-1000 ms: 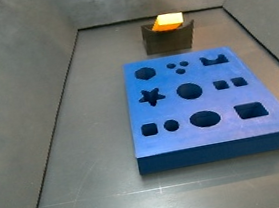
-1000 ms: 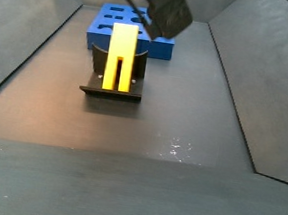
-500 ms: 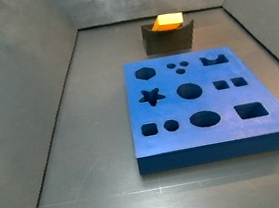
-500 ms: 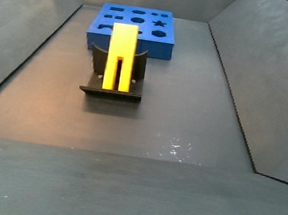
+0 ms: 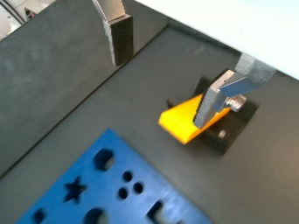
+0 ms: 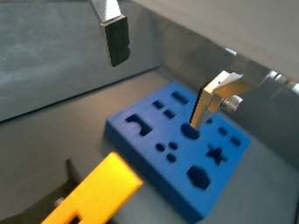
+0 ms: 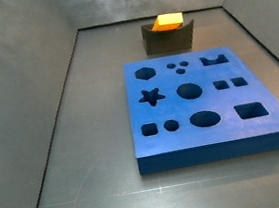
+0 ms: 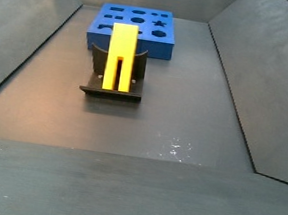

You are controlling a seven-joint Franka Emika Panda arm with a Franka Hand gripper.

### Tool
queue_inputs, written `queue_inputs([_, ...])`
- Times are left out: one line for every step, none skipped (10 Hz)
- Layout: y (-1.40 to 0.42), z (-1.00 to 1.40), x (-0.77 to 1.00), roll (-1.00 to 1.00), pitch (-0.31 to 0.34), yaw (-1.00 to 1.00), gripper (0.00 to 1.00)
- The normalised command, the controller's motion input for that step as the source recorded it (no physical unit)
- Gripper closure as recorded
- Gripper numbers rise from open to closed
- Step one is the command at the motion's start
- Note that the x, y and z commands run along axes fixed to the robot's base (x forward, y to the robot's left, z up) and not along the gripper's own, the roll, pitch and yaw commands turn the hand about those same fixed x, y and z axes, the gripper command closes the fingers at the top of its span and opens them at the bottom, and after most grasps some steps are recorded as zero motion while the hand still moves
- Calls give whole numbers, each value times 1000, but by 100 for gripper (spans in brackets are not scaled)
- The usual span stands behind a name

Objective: Pick up the double-square object. Move up. Place the double-square object on the fixture. Regrasp the double-square object. Move to above the board. Insert the double-square object.
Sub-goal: Regrasp the double-square object.

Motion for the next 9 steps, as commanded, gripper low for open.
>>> queue_inputs([-23, 8, -16, 1000, 32, 30, 0])
queue_inputs([-19, 14, -7, 1000, 28, 31, 0])
queue_inputs([-18, 9, -1, 1000, 26, 32, 0])
queue_inputs([-20, 5, 8, 1000, 24, 34, 0])
queue_inputs([-18, 6, 10, 1000, 25, 35, 0])
queue_inputs([-21, 5, 10, 1000, 31, 37, 0])
queue_inputs([-16, 7, 15, 1000, 39, 38, 0])
queue_inputs([-25, 6, 27, 1000, 51, 42, 0])
queue_inputs([-26, -1, 43, 1000, 59, 45, 0])
